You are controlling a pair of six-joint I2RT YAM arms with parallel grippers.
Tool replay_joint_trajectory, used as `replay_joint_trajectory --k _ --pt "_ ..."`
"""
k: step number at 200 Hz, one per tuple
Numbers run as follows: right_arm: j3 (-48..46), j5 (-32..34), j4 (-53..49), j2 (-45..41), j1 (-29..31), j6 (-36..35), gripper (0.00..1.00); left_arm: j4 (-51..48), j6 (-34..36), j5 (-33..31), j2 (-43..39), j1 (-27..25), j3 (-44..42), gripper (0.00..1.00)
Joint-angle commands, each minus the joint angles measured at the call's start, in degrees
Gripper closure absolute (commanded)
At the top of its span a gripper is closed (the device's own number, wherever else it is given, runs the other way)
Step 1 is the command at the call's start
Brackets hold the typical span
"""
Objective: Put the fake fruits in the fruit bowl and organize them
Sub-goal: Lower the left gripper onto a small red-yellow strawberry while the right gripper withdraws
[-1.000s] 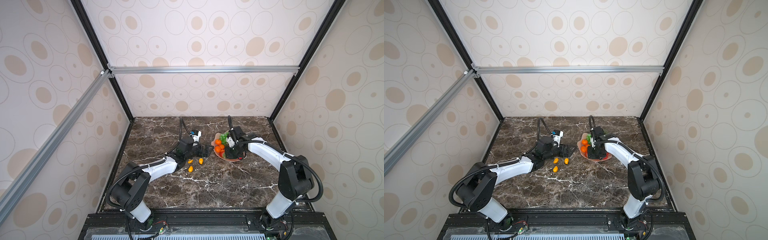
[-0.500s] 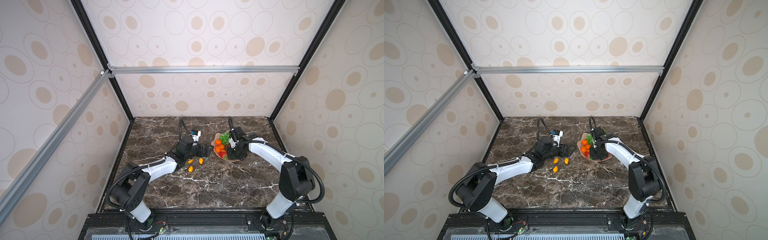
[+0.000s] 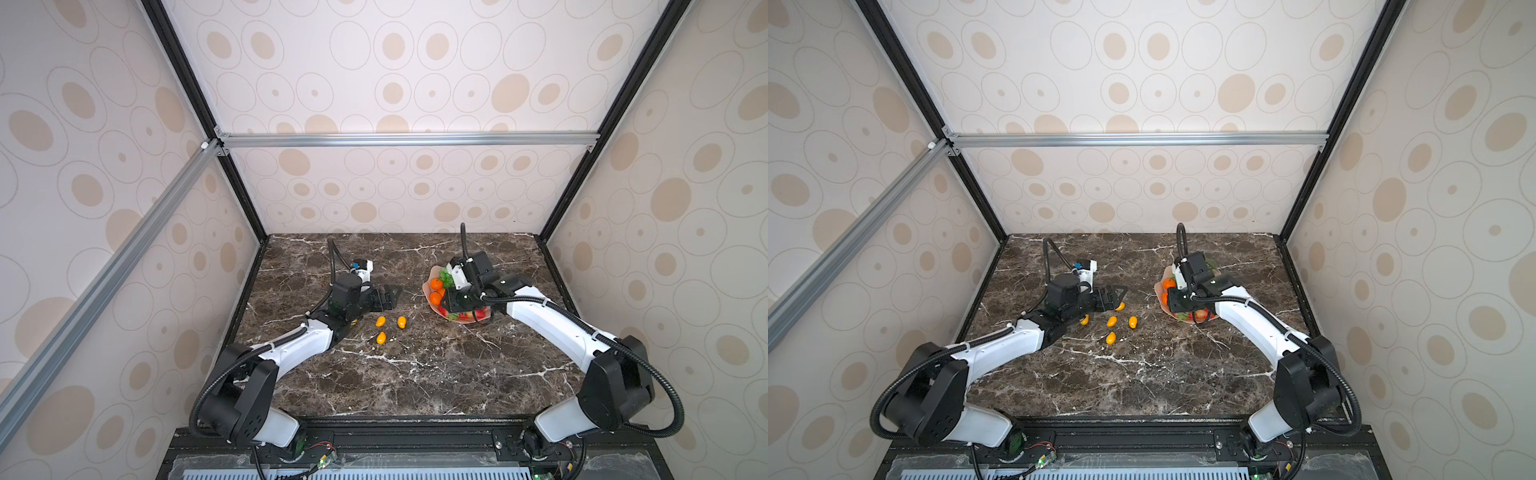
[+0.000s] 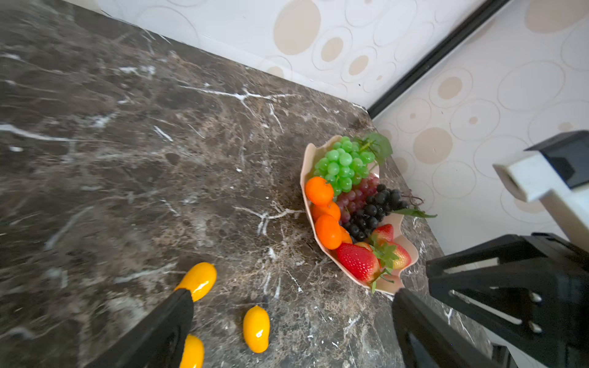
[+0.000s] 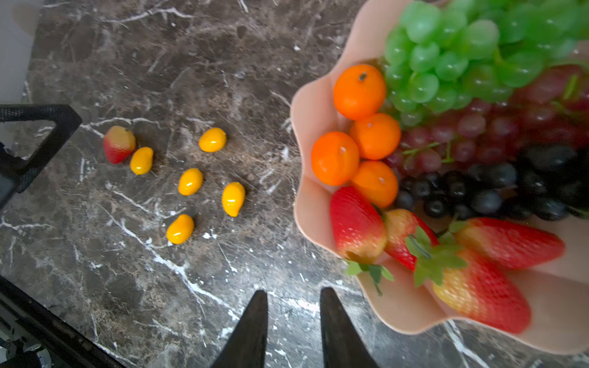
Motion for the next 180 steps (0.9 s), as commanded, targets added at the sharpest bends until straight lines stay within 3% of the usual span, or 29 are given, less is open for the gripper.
replay_joint_trajectory --k 1,40,77,104,138,158,180 --pt "1.9 -1.1 4.0 2.8 3.4 0.6 0.69 -7.5 1.2 -5.9 -4.4 2.1 -1.6 0.02" --pt "5.9 0.5 5.1 4.6 8.7 -1.0 0.69 -21.5 9.6 -17.3 -6.9 4.6 2.5 0.02" --pt "-4.4 -2.8 25.3 -1.1 9.3 7.5 0.65 -34.6 16.7 -22.2 -0.4 4.7 13.1 0.03" --pt "-9.2 -7.2 37.4 -1.5 9.4 11.1 0.61 -40.1 21.1 -23.5 4.1 4.9 17.9 0.13" --pt "-11.5 -12.5 41.0 -3.1 9.3 8.8 0.51 -47.1 25.5 -25.9 11.2 4.8 23.6 0.30" --pt "-12.9 -12.7 41.6 -5.1 9.3 6.9 0.42 -50.0 26.9 -26.8 14.7 4.9 26.1 0.39" --pt "-13.4 -12.0 40.6 -6.7 9.2 5.4 0.39 -51.8 27.8 -27.1 18.0 5.0 28.0 0.47"
